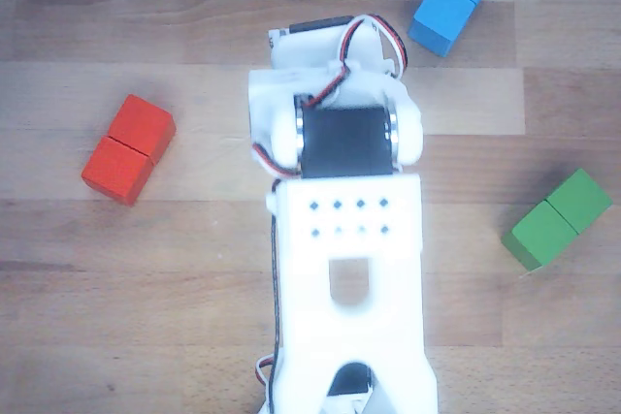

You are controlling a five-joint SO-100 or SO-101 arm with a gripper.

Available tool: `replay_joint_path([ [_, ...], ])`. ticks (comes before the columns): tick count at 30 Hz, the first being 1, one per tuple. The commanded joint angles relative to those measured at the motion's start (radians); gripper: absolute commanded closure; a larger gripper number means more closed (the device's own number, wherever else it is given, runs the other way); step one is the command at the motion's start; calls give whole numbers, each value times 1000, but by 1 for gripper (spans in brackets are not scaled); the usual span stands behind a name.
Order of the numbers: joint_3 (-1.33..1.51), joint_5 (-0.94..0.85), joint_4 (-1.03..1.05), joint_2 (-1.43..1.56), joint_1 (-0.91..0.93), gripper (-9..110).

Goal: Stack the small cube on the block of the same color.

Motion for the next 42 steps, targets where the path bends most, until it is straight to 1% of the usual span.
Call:
replay_joint_path([
  [1,-34,5,-23,-48,5,96],
  [5,86,6,-52,-52,5,96],
  [11,241,6,-213,-61,72,96],
  [15,302,3,-261,-69,87,96],
  [19,330,3,-261,-72,86,92],
  [24,327,3,-259,-107,87,82],
  [28,330,3,-249,-118,87,76],
  [32,333,3,-158,-129,98,77],
  [42,261,-9,-57,-207,103,80],
])
